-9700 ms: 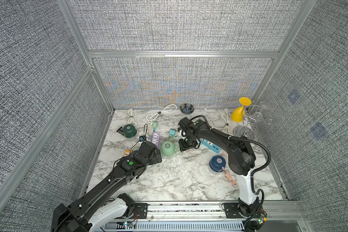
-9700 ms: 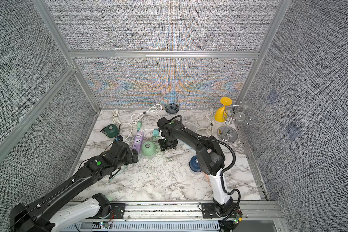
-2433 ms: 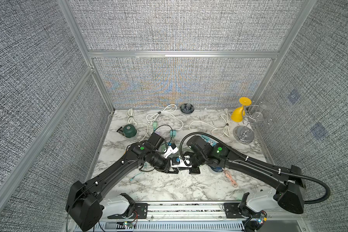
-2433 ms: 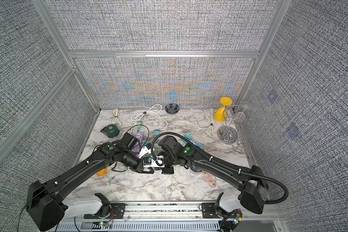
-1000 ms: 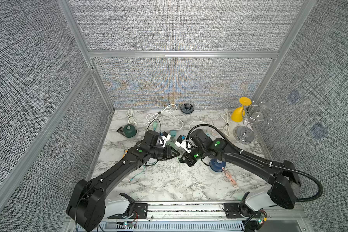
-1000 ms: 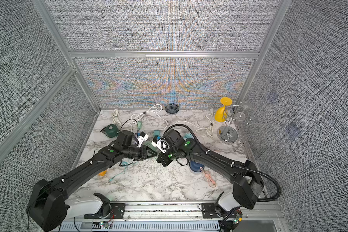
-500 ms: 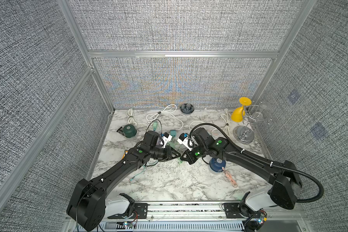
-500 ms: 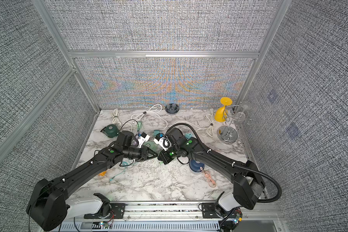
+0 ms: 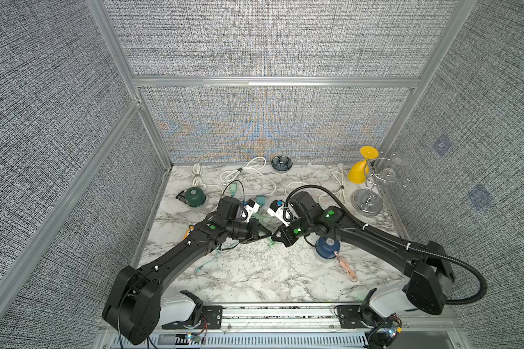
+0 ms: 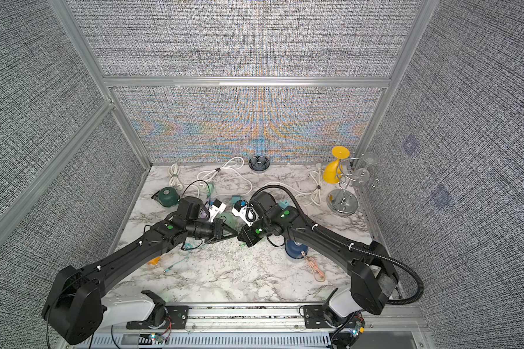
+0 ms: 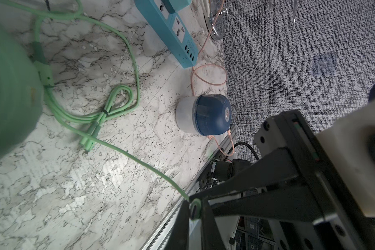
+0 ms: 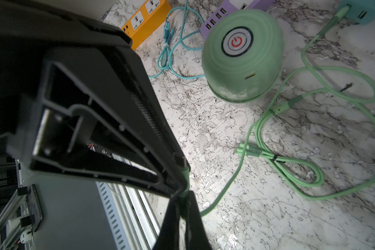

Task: Charge the cordless meat grinders
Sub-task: Pick up the charging cable from the center of the board.

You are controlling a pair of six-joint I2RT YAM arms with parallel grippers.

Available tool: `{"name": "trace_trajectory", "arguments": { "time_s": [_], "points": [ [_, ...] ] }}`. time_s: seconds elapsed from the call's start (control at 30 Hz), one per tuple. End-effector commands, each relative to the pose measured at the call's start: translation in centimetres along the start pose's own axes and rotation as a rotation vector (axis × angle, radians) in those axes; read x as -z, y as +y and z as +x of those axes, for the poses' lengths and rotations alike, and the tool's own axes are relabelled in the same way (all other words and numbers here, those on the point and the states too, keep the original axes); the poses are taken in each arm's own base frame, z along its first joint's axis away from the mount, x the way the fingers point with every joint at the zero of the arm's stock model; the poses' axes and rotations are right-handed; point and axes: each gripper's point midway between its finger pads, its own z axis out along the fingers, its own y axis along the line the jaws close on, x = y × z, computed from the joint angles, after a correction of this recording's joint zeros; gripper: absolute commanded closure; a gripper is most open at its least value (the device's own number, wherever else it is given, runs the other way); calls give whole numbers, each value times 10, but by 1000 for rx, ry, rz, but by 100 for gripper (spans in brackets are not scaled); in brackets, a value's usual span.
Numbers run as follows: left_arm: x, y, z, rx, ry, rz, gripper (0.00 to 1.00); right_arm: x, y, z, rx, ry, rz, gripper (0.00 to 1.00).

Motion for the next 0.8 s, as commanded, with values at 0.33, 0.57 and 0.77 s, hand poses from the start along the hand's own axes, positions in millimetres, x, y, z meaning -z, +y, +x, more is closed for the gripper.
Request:
{"name": "trace_trajectory", "arguments": {
  "time_s": [0.33,0.57,0.77],
  "points": [
    [8,-19,-8,-27,-25,29,100,22,-27,-6,4,-56,205,1],
    [12,-27,-15,-21,-48,26,100,37,-23,-16,77,-152,217,10],
    [13,-30,-16,-13,-42,26,100,35,-11,-16,137,-106,196,70]
  ]
}}
